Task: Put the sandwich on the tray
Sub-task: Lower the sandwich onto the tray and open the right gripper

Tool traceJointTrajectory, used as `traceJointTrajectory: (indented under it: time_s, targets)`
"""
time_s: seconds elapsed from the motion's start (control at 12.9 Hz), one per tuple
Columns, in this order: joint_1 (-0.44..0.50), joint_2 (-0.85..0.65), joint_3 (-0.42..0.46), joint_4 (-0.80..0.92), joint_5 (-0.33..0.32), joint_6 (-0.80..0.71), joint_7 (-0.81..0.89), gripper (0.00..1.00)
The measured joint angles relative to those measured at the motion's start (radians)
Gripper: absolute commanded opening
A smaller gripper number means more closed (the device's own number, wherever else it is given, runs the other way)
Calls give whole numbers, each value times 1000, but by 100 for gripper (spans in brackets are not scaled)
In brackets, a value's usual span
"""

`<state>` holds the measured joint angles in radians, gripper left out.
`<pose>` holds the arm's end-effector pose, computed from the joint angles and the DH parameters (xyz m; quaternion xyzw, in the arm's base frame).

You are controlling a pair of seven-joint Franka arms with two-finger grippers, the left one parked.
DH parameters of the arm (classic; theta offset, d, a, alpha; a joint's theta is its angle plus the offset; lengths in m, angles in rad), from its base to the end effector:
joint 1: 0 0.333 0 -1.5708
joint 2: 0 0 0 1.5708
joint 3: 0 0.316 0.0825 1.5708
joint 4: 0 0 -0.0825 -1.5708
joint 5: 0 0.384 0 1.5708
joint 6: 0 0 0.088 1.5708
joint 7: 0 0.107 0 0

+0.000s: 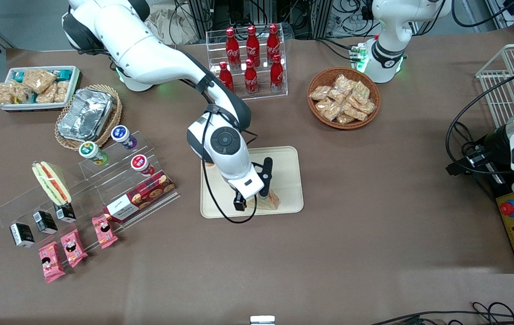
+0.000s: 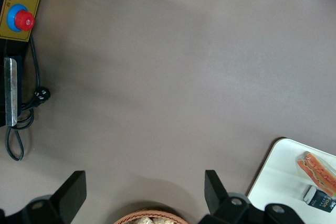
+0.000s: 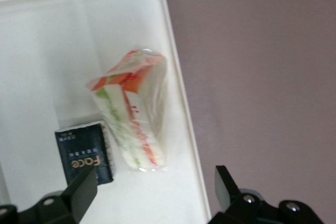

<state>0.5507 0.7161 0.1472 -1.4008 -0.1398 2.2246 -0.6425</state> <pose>0.5841 0.4543 0.2954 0.7706 0.6346 0.0583 0.0091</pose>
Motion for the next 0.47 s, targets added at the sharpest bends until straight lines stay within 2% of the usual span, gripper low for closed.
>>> traceJointTrajectory:
  time_s: [0.16,0.47]
  targets:
    - [-48,-46,-2,11,12,-49,11,100]
    - [-177,-226,-26,24,89,-296,125,100]
